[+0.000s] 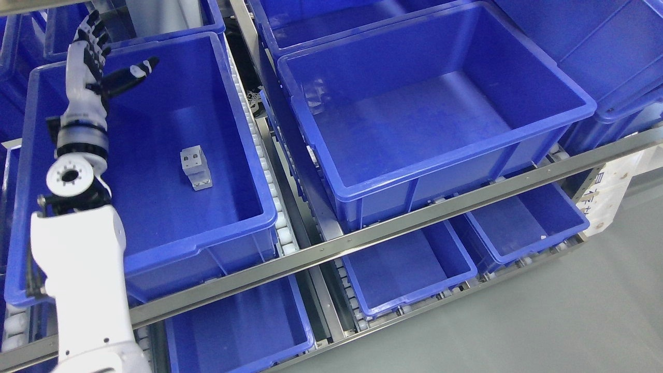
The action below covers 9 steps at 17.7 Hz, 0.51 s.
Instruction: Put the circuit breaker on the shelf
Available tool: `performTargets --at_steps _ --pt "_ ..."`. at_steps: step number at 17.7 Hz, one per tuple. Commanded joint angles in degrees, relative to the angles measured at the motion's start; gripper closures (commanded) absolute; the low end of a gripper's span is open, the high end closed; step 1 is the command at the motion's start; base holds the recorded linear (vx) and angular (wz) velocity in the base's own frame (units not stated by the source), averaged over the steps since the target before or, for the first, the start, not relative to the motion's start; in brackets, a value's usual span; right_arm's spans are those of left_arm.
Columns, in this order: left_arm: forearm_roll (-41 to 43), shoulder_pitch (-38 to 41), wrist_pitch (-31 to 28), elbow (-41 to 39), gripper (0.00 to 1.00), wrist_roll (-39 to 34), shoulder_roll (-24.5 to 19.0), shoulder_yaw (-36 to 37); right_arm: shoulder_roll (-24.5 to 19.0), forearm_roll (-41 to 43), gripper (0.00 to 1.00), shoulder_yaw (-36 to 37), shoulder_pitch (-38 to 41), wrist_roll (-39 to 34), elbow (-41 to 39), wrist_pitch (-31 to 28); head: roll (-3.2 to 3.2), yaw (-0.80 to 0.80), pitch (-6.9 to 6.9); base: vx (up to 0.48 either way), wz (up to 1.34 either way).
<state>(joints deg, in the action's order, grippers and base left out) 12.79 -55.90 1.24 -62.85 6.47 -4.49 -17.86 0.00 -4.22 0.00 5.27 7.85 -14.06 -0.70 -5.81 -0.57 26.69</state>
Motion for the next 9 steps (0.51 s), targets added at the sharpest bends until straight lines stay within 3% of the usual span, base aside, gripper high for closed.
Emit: performTargets --at_steps 1,9 --pt "-1.02 10.45 -0.36 -23.27 0.0 -0.14 3.49 -2.53 1.0 0.0 0.0 -1.14 0.0 -0.03 0.0 -3.78 0.0 0.0 0.0 0.0 0.0" --pt "-1.02 13.45 -0.63 -25.83 0.0 0.04 3.49 -2.45 1.0 0.0 0.0 -1.14 0.0 -0.03 0.0 -3.78 0.0 0.0 0.0 -0.011 0.01"
